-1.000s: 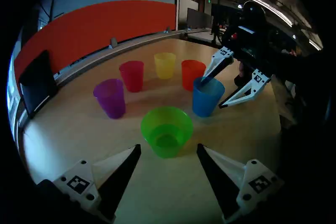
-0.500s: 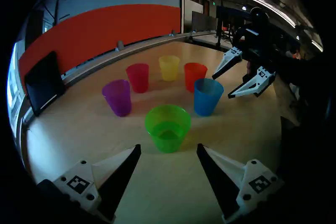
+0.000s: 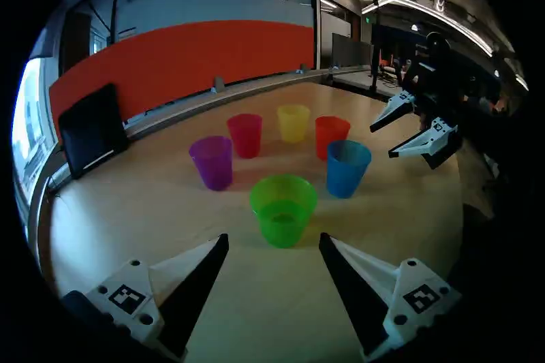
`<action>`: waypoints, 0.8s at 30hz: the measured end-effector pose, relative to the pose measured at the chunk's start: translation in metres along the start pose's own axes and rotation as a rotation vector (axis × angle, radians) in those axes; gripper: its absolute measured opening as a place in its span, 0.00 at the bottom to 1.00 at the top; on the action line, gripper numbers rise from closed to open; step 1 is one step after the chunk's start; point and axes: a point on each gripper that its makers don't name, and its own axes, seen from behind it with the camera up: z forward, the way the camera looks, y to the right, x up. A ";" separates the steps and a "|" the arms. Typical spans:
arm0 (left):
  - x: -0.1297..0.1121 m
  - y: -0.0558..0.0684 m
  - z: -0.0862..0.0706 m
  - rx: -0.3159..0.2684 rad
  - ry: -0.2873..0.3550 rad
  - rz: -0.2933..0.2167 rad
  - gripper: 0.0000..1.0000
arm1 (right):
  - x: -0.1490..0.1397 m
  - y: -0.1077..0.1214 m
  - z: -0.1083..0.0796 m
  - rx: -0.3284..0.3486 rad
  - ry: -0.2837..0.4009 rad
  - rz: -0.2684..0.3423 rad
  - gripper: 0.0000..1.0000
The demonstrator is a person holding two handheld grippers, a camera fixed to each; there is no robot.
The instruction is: Pour water
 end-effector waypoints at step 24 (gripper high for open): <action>0.034 -0.054 -0.041 0.302 0.245 -0.089 0.99 | 0.024 0.053 -0.042 -0.245 0.176 0.139 1.00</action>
